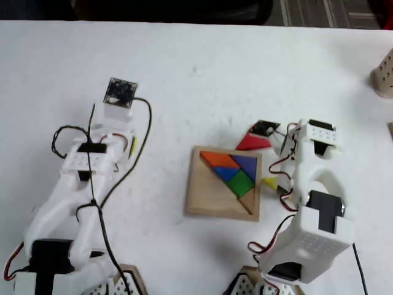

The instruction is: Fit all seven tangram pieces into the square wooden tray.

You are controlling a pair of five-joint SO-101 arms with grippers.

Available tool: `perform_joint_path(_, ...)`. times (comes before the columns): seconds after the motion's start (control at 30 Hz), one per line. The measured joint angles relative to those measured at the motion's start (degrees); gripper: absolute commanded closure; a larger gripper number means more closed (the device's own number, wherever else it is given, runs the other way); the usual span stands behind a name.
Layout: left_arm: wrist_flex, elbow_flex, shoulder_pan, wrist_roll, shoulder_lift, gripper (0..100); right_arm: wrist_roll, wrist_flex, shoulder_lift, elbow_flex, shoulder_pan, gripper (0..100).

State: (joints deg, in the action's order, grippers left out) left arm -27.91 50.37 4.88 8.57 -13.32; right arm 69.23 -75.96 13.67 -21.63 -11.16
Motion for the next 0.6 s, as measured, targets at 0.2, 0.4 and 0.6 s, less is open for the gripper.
perform_joint_path(0.2,0.00,0.00,0.00,0.00,0.00,89,0.53,-2.55,-0.88,0.44,1.93,66.6)
perform_joint_path(0.4,0.00,0.00,0.00,0.00,0.00,89,0.88,-3.08,-0.97,0.53,1.76,72.9)
perform_joint_path(0.6,0.00,0.00,0.00,0.00,0.00,89,1.23,-3.52,-0.97,0.53,-0.44,65.3)
